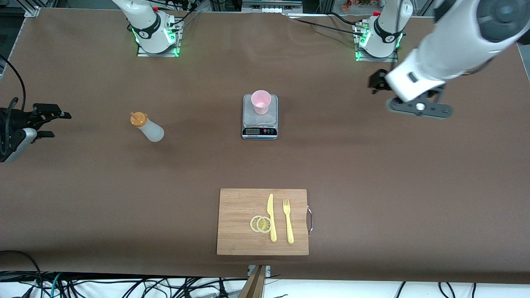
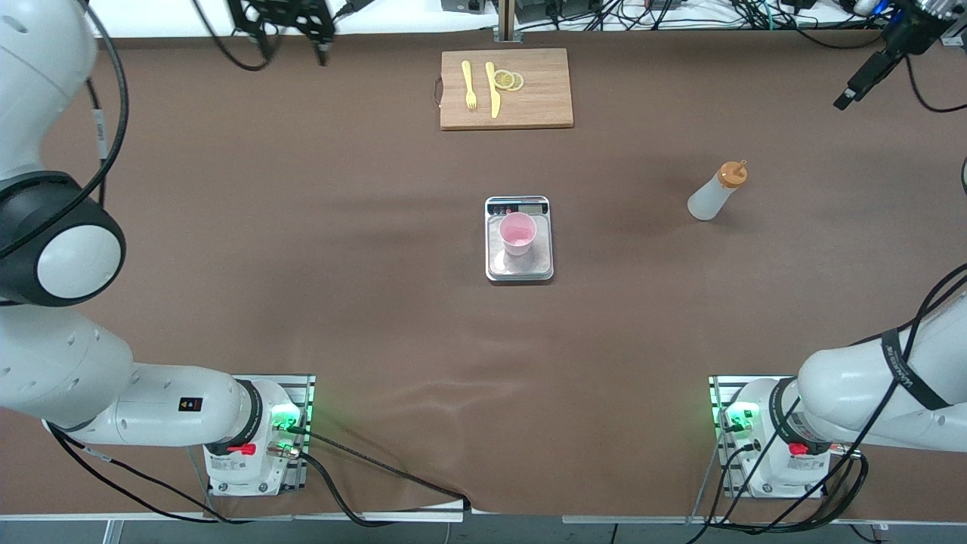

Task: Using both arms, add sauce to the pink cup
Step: 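Release the cup and raise the left gripper away from the scale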

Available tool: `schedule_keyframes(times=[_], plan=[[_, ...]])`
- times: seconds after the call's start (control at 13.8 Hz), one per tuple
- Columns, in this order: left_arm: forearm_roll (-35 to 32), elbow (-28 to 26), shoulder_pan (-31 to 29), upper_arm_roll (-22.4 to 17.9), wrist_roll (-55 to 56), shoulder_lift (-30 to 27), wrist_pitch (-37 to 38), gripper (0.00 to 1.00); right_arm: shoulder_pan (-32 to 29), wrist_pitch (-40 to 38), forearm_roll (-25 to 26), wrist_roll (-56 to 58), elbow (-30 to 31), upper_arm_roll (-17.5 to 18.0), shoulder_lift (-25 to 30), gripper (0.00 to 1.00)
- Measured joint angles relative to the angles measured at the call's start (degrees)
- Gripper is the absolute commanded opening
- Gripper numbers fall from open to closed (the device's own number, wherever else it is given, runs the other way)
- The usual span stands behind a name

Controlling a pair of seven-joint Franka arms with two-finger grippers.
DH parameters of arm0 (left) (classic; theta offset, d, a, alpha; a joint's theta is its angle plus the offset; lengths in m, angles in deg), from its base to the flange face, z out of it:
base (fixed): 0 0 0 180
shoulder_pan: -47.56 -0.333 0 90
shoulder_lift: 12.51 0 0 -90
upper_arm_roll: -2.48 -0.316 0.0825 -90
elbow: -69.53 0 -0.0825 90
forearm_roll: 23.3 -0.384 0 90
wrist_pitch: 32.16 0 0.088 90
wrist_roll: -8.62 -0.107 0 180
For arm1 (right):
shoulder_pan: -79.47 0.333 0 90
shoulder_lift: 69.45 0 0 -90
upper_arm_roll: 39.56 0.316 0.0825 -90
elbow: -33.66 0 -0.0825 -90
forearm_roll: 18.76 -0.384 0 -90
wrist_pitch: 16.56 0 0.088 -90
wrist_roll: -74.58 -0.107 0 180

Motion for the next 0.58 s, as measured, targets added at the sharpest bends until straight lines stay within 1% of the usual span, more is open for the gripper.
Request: schedule_keyframes(times=[0.15,0.29,0.44,0.58], plan=[[0.01,-5.31,0.36,-6.86,-5.28,-3.82,-6.35,1.0,-2.31,0.01,-5.46,10.07,0.22,-0.03,-3.35,1.0],[0.05,-10.04,0.28,-10.81,-6.87,-6.7,-10.71,1.0,-3.32,-0.03,-11.18,18.49,1.14,-0.03,-5.87,1.0],[0.05,-12.45,0.29,-11.62,-7.08,-8.2,-11.7,1.0,-3.53,-0.08,-16.18,25.14,2.48,-0.03,-7.49,1.0],[0.05,-14.27,0.41,-11.52,-7.07,-9.25,-11.9,1.0,-3.57,-0.14,-19.66,31.17,3.92,-0.02,-7.82,1.0]])
